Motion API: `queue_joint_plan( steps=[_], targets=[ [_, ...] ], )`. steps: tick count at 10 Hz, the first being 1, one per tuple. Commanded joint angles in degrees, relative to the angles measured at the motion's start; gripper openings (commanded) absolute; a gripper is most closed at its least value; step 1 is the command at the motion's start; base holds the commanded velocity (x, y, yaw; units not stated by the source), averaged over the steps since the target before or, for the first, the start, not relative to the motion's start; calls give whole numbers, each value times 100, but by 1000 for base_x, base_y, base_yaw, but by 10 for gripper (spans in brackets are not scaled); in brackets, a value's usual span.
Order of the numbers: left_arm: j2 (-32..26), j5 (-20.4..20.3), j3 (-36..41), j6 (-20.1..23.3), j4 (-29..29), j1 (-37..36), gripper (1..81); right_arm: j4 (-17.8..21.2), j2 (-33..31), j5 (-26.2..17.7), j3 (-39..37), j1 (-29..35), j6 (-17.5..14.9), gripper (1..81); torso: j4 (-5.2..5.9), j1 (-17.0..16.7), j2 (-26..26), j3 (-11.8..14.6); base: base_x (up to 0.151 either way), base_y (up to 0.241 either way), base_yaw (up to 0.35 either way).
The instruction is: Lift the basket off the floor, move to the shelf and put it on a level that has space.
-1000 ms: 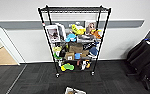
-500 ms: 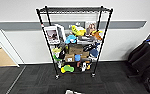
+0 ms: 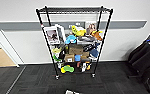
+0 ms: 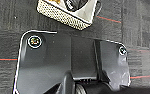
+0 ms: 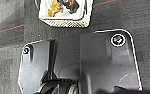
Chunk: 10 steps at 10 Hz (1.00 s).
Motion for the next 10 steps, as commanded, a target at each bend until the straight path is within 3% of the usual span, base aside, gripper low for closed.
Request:
queue_joint_plan(
  steps=[1,5,6,10],
  targets=[
    [-64,351,64,-11,-10,-218,811,3,-44,-287,45,240,-22,811,0,0,-3,0,0,0,0],
    [-125,333,73,-11,16,-201,811,12,8,-287,46,239,-5,811,0,0,-3,0,0,0,0],
    [-151,325,81,-11,-11,-201,811,11,9,-287,45,239,-13,811,0,369,-575,0,0,0,0],
    [-503,324,538,-283,-72,-218,811,2,18,-287,80,257,-5,811,0,664,-1055,0,0,0,0]
  ],
)
